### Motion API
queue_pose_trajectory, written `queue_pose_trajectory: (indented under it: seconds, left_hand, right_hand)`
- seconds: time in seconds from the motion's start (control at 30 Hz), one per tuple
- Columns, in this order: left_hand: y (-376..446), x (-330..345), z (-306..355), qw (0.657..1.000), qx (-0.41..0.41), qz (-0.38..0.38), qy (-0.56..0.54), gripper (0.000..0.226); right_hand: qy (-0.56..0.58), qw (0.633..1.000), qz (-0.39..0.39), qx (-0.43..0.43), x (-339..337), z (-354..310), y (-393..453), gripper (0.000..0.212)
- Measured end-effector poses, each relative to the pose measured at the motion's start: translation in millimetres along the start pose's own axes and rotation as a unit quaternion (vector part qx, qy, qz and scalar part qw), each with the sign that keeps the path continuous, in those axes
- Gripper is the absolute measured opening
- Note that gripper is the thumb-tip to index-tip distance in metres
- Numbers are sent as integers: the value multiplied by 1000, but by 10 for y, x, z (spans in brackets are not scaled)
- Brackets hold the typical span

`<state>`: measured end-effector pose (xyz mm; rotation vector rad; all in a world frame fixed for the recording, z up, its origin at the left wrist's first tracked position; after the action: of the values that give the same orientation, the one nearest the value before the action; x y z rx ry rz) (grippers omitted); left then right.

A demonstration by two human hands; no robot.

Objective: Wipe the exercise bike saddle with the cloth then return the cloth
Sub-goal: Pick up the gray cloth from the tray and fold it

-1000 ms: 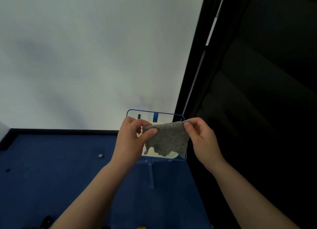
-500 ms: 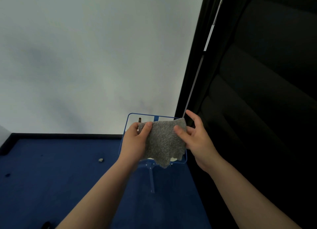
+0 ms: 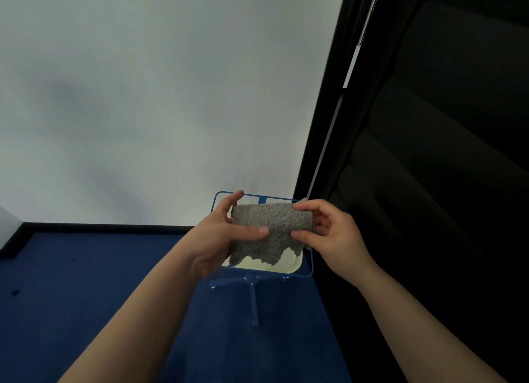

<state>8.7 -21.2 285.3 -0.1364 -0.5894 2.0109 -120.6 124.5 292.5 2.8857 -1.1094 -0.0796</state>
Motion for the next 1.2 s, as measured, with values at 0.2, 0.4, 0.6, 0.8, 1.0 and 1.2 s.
queue_pose_trajectory:
  seconds: [0.2, 0.4, 0.6, 0.8, 1.0, 1.2]
  left_hand:
    - [-30, 37, 60, 972, 66, -29, 224, 74]
    - [29, -1, 195, 923, 147, 38, 354, 23]
    - [27, -6, 191, 950, 148, 75, 264, 13]
    - [16, -22, 65, 969, 144, 131, 154, 12]
    - [-17, -26, -143, 988, 80, 105, 83, 10]
    - [-69, -106, -133, 993, 76, 56, 77, 14]
  right_hand:
    - [-25, 999, -9, 26, -25, 58, 46, 14]
    - [78, 993, -35, 79, 6, 67, 58, 20]
    - [181, 980, -1, 78, 60, 31, 101, 33]
    - [168, 981, 38, 84, 179, 70, 123, 36]
    - [319, 929, 134, 129, 262, 244, 127, 42]
    - [323, 931, 129, 114, 283, 214, 144, 28]
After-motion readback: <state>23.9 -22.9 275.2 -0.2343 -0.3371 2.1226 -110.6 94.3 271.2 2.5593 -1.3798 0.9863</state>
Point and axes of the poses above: each hand's wrist, its own y-axis towards the middle knuckle, its own x-axis out of the palm, z = x × y, the point moved 5 cm from there along y, towards the middle knuckle, and after that the axes turned 12 degrees about y, right-handed, at the moved point
